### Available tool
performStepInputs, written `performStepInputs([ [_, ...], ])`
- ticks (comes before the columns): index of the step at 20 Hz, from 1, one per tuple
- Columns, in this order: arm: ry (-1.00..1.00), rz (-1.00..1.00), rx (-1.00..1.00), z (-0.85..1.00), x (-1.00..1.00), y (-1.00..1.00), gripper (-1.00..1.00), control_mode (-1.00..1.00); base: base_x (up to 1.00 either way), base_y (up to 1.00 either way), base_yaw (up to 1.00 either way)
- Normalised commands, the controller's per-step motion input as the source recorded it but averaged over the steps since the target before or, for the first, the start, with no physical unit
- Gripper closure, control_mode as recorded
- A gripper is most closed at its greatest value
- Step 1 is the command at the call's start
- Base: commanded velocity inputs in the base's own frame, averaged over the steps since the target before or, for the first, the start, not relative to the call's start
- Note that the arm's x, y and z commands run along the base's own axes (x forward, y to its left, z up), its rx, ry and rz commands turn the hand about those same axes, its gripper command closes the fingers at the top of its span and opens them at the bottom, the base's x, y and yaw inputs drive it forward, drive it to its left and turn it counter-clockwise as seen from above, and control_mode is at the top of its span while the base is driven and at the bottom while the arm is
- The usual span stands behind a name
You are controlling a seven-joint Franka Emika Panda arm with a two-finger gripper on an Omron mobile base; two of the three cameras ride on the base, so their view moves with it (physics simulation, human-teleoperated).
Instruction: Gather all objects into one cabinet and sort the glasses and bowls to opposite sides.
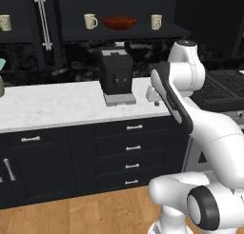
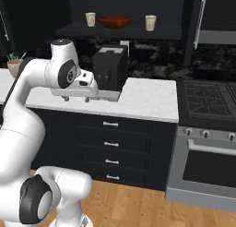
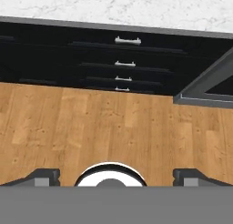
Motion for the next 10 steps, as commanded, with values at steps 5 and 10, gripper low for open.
performStepInputs([
  [5,0.00,0.00,0.00,0.00,0.00,0.00,-1.00,1.00,-0.09,-0.01,0.00],
  [10,0.00,0.00,0.00,0.00,0.00,0.00,-1.00,1.00,-0.15,0.00,0.00],
])
